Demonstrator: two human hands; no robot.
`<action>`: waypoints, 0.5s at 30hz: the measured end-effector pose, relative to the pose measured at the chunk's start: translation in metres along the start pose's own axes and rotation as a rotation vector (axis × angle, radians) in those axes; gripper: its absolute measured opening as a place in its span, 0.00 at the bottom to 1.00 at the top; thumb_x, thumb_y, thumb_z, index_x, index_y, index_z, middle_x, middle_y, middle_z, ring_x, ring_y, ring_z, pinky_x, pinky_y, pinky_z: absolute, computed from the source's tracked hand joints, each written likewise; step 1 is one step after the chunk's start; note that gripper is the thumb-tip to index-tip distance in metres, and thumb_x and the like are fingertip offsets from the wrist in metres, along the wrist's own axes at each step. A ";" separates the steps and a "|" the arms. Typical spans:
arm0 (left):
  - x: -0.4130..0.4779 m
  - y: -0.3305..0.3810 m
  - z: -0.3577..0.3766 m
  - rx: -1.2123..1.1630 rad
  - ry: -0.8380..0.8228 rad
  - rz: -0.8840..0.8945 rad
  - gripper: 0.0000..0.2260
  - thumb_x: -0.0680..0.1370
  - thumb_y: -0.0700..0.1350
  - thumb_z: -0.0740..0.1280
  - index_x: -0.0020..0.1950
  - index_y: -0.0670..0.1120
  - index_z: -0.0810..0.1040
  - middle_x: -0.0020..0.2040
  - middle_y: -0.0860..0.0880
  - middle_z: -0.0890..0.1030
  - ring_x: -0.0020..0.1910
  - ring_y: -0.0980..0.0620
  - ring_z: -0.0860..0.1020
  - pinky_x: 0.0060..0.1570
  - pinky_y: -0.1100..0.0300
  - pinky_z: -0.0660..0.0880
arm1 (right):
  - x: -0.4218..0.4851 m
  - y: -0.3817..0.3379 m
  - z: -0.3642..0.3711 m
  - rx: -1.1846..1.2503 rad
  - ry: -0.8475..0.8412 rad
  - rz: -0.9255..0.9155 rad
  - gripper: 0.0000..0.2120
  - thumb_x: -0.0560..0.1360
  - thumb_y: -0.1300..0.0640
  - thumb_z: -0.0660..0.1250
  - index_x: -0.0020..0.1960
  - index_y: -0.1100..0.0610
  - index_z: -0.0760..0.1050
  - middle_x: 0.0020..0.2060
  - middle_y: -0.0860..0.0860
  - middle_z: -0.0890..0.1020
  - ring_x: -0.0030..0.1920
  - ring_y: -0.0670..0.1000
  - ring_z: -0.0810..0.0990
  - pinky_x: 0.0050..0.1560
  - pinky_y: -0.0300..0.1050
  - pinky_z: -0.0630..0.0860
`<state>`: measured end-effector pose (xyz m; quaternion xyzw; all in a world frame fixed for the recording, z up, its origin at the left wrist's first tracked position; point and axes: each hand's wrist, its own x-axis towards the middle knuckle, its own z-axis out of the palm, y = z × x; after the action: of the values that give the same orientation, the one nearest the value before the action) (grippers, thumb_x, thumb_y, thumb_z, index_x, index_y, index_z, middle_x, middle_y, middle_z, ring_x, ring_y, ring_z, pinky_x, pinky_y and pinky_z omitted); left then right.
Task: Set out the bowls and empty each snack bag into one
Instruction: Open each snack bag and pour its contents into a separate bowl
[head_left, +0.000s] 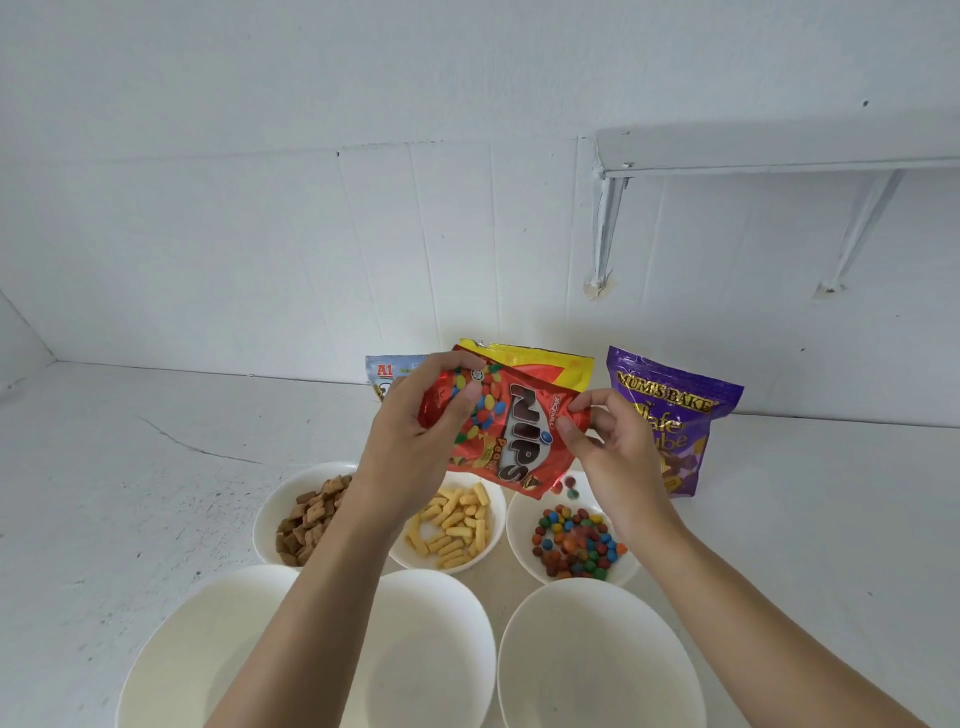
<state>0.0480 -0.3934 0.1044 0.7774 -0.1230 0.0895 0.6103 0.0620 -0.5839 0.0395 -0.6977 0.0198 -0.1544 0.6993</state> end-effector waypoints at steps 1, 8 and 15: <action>0.002 0.005 -0.002 -0.012 0.013 0.005 0.06 0.84 0.46 0.64 0.57 0.56 0.79 0.48 0.61 0.81 0.46 0.67 0.83 0.35 0.68 0.79 | 0.002 -0.005 0.001 0.008 -0.005 -0.013 0.06 0.78 0.62 0.70 0.53 0.57 0.74 0.49 0.50 0.86 0.50 0.46 0.86 0.38 0.39 0.82; 0.025 0.035 -0.017 0.142 0.134 0.203 0.06 0.83 0.53 0.67 0.59 0.62 0.80 0.57 0.50 0.80 0.55 0.56 0.81 0.45 0.56 0.84 | 0.010 -0.044 0.008 0.261 -0.017 -0.088 0.07 0.78 0.64 0.70 0.54 0.59 0.74 0.49 0.54 0.87 0.51 0.50 0.86 0.42 0.41 0.82; 0.023 0.013 0.012 0.418 -0.049 0.220 0.12 0.80 0.59 0.63 0.64 0.68 0.74 0.55 0.54 0.73 0.59 0.47 0.76 0.56 0.46 0.81 | 0.003 0.005 0.004 0.264 0.105 0.162 0.06 0.79 0.63 0.69 0.52 0.56 0.73 0.48 0.51 0.87 0.53 0.52 0.85 0.50 0.45 0.80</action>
<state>0.0656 -0.4100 0.1196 0.8707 -0.2009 0.1600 0.4195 0.0670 -0.5813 0.0352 -0.5870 0.0919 -0.1350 0.7929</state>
